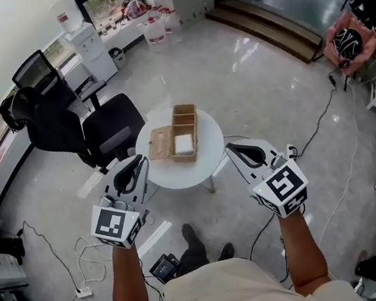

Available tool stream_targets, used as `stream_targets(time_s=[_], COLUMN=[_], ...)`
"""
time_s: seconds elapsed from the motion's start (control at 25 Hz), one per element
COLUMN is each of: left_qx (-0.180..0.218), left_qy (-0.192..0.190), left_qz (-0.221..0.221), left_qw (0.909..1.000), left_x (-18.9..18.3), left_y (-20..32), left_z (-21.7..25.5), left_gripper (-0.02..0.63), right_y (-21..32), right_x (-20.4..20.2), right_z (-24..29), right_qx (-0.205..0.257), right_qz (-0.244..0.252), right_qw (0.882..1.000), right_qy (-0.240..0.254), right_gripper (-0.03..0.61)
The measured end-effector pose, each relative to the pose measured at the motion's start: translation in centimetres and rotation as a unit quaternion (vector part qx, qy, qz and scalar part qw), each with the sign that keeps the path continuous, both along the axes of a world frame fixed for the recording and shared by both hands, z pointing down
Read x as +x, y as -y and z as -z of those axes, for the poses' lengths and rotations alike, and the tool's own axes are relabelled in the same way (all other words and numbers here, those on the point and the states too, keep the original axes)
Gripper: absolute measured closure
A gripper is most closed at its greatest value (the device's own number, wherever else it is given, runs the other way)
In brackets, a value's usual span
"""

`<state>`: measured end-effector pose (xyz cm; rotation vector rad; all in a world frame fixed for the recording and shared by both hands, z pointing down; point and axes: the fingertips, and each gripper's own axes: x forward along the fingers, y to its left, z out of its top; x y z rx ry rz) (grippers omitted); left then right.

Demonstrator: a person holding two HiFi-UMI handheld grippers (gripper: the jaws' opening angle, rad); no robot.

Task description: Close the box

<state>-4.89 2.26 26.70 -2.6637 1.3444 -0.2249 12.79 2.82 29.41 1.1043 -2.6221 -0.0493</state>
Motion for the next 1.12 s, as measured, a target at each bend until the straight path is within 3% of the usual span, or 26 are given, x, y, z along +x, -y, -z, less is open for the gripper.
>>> stream_targets(time_s=[0.24,0.52,0.72,0.92,1.12], left_qx=[0.007,0.017,-0.01,-0.001,-0.024], left_qy=[-0.01,-0.024,-0.028,-0.033,-0.033], left_qz=[-0.037,-0.065,-0.083,-0.087,-0.084], left_qw=[0.9993,0.9975,0.9961,0.9956,0.9956], left_x=[-0.8,-4.1,-5.3,-7.0,-7.3], left_y=[5.5,11.7,14.7,17.3,19.3], left_z=[0.5,0.2,-0.1,-1.0,-2.0], left_gripper=[0.577,0.577,0.577,0.577,0.577], right_y=[3.6,8.3,11.0,13.1,15.5], right_x=[-1.2,-4.2,-5.8,-7.0,-7.5], right_z=[0.2,0.5,0.6,0.6,0.0], right_qx=[-0.003,-0.004,-0.004,-0.007,-0.011], right_qz=[-0.032,-0.064,-0.081,-0.088,-0.08], right_qw=[0.999,0.998,0.996,0.996,0.996], right_qy=[-0.009,-0.019,-0.025,-0.028,-0.028], right_gripper=[0.584,0.584,0.584,0.584,0.584])
